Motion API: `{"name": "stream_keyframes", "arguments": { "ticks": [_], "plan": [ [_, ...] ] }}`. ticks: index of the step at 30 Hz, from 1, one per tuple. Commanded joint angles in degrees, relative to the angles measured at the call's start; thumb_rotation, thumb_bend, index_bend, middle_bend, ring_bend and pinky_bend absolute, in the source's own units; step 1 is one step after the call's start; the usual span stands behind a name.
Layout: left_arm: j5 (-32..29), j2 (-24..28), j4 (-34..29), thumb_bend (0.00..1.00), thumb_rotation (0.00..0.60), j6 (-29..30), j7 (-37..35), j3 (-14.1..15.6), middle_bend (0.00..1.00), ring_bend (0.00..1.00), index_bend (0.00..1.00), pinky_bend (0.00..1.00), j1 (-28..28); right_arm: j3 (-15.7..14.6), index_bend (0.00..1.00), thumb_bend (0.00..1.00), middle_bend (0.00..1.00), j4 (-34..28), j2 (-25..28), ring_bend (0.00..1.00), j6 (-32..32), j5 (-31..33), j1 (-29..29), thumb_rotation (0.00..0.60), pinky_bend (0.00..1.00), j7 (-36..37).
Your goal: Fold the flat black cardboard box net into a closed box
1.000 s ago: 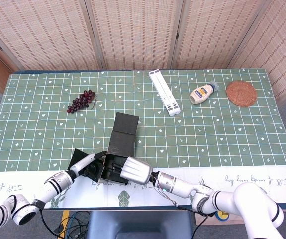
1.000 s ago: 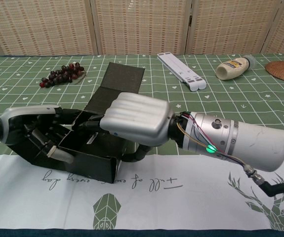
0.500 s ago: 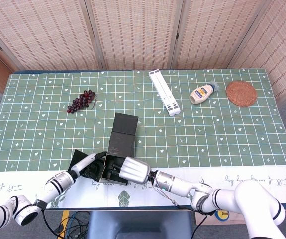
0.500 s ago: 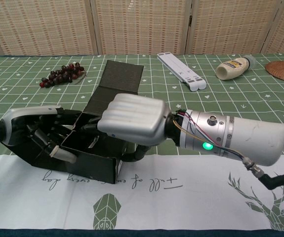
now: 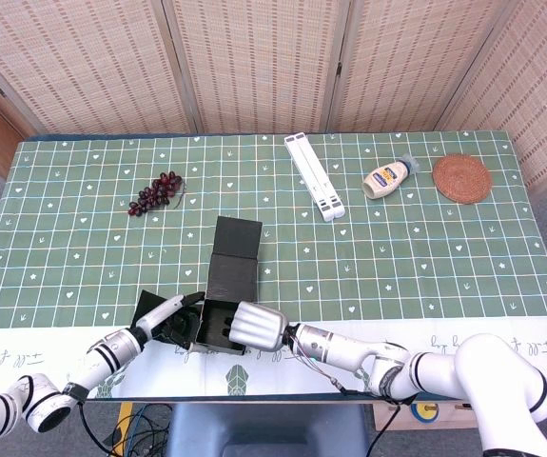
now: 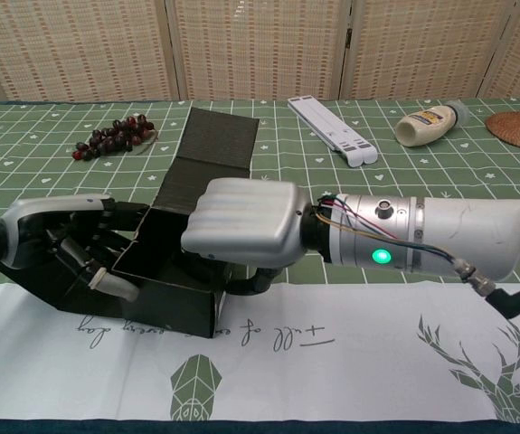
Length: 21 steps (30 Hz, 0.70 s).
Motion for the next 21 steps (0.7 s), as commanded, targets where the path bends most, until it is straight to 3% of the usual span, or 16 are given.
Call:
{"name": "stream_keyframes", "arguments": {
  "ticks": [1,14,18,21],
  "plan": [
    [0.0,0.0,-0.1,0.11,0.600,0.0,-0.1,0.0,0.21,0.51,0.23,0.73,0.0,-0.2,0.52,0.52,0.53,-0.9,0.8,0.81,-1.4,0.3,0.7,0.600,0.91,-0.2],
    [0.1,0.1,-0.3,0.11,0.600,-0.3,-0.5,0.1,0.21,0.51,0.23,0.73,0.0,0.1,0.75,0.61,0.76,-2.1,1.9,0.82,-2.4,0.8,1.7,0.600,0.93,-0.2],
    [0.1,0.1,-0.4,0.11,0.600,-0.4,-0.4,0.1,0.21,0.51,0.23,0.73,-0.1,-0.2,0.76,0.61,0.77,-2.0,2.0,0.82,-2.1,0.6,1.6,0.600,0.93,0.1],
    [0.0,0.1,-0.4,0.11,0.600,-0.5,-0.3,0.0,0.21,0.51,0.23,0.73,-0.1,-0.3,0.75,0.59,0.70,-1.7,2.1,0.82,-1.5,0.3,1.6,0.600,0.93,0.1]
  ]
}}
